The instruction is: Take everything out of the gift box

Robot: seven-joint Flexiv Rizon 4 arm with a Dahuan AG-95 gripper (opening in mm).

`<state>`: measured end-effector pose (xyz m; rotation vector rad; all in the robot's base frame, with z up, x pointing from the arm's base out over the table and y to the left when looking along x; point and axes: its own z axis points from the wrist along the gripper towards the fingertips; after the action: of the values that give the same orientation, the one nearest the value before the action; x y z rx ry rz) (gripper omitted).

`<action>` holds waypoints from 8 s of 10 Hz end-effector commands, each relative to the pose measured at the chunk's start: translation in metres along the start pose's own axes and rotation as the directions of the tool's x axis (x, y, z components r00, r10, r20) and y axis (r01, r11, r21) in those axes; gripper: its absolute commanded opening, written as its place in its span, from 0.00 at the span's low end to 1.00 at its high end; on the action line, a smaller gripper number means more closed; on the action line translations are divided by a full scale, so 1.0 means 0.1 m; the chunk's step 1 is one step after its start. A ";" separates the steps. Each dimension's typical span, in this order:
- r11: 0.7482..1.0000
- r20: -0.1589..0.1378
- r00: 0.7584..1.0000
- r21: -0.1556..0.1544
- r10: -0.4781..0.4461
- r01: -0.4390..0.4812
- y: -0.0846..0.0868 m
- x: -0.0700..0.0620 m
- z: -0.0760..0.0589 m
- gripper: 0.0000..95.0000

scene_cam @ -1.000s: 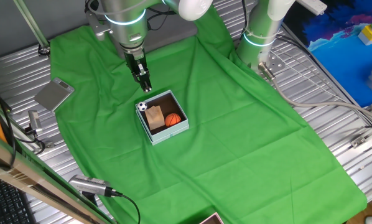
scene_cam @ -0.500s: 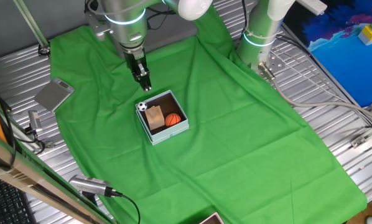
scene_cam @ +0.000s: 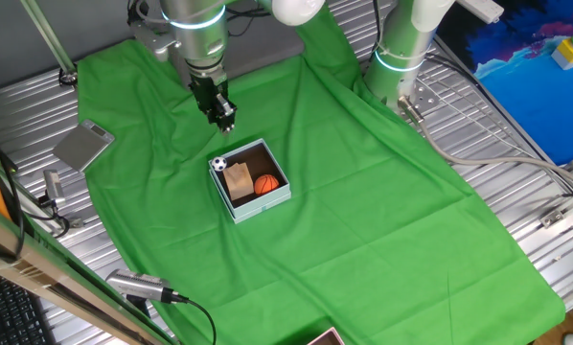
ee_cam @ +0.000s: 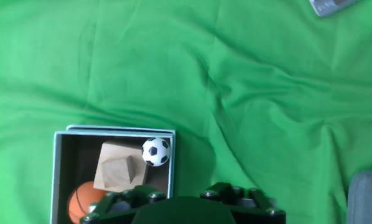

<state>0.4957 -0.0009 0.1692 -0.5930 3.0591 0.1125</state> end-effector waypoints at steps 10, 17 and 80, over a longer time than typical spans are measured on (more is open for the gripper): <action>0.880 -0.039 0.879 -0.028 -0.475 0.475 -0.27 -0.57 0.18 0.00; 0.850 -0.091 0.846 -0.097 -0.525 0.517 -0.33 -0.77 0.25 0.00; 0.726 -0.085 0.721 -0.078 -0.688 0.683 0.27 -0.14 0.77 0.40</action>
<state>0.4992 0.0354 0.0948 -1.7371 2.6932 0.1239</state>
